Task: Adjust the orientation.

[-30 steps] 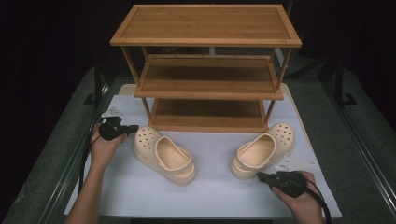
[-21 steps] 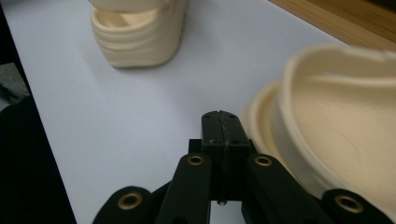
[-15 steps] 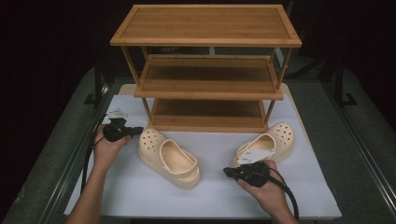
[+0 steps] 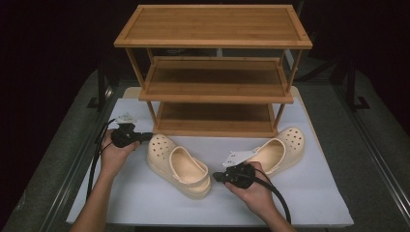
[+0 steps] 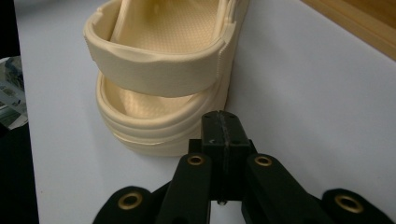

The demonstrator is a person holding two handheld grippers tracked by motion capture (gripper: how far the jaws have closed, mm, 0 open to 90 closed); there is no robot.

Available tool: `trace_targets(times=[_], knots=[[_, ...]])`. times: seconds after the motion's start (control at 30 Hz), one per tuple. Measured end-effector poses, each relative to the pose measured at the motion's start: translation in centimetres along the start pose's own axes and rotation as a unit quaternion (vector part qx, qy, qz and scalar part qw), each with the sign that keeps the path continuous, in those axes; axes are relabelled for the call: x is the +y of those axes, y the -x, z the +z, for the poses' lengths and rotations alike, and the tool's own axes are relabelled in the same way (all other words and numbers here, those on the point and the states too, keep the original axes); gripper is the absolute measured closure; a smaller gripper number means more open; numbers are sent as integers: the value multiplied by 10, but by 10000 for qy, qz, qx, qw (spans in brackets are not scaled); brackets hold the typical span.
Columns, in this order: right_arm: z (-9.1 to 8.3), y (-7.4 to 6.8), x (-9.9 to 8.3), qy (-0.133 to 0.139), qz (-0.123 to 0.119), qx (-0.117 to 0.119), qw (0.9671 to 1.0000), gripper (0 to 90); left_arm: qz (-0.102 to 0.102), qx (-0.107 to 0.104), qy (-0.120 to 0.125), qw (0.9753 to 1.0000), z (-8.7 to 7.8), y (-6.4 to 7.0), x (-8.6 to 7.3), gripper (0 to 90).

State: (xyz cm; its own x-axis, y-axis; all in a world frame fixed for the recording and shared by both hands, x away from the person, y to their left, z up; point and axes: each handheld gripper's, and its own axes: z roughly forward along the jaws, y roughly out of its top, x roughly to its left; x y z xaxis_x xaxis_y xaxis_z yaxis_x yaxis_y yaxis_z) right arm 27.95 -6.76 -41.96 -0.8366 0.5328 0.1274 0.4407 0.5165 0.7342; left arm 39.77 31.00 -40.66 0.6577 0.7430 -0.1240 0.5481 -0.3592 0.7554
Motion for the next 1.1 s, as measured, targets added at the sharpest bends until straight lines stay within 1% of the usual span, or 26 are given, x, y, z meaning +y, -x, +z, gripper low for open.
trace_targets(times=[0.1, 0.2, 0.23, 0.3, 0.33, 0.4, 0.57, 0.6, 0.63, 0.67, 0.7, 0.73, 0.77, 0.8, 0.83, 0.87, 0.9, 0.93, 1.0, 1.1], knots=[[3, -3, -1, -28, -18, 109, 9999, 897, -4, 0, 17, 10000, 2, 1, 1, 900], [3, -5, -1, -31, -52, 87, 9999, 897, 9, 16, 15, 10000, 3, 2, 1, 900], [3, -5, -1, -8, -29, 140, 9999, 897, 16, 21, 4, 10000, 5, 3, 2, 900], [3, -5, -2, -10, -30, 141, 9999, 897, 26, 36, -2, 10000, 5, 4, 3, 900], [2, -7, -2, -14, -53, 137, 9999, 897, 100, 87, -36, 9999, 7, 6, 5, 900], [2, -8, -2, -24, -57, 174, 9998, 898, 150, 124, -47, 9998, 10, 8, 7, 900], [2, -14, -3, -29, -83, 234, 9997, 897, 142, 173, 22, 9997, 15, 9, 9, 900], [2, -14, -3, -23, -99, 231, 9997, 897, 95, 166, 39, 9998, 15, 9, 10, 900], [2, -14, -3, -23, -99, 231, 9997, 897, 95, 166, 39, 9998, 15, 9, 10, 900], [2, -14, -3, -13, -94, 241, 9997, 897, 16, 100, 121, 9999, 10, 9, 12, 900], [2, -14, -3, -8, -88, 245, 9997, 897, 7, 110, 137, 9998, 6, 10, 12, 900], [2, -14, -3, -5, -85, 243, 9997, 897, 19, 138, 120, 9998, 2, 11, 13, 900], [2, -14, -4, -4, -86, 240, 9997, 897, 19, 138, 120, 9998, 2, 11, 13, 900], [2, -14, -4, -4, -86, 240, 9997, 897, 33, 179, 83, 9998, -3, 14, 12, 900], [2, -14, -4, 5, -80, 243, 9997, 897, 38, 256, 8, 9997, -13, 20, 7, 900], [2, -14, -4, 5, -80, 243, 9997, 897, 38, 256, 8, 9997, -13, 20, 7, 900], [2, -14, -5, 3, -60, 250, 9997, 897, 74, 310, -85, 9995, -19, 26, 2, 900], [2, -14, -5, 3, -55, 250, 9997, 897, 28, 334, -96, 9994, -24, 31, -3, 900], [2, -14, -5, 3, -35, 244, 9997, 897, 2, 362, -143, 9992, -28, 39, -14, 900], [2, -14, -5, 18, -50, 229, 9997, 897, -26, 294, -232, 9993, -31, 51, -31, 900]])
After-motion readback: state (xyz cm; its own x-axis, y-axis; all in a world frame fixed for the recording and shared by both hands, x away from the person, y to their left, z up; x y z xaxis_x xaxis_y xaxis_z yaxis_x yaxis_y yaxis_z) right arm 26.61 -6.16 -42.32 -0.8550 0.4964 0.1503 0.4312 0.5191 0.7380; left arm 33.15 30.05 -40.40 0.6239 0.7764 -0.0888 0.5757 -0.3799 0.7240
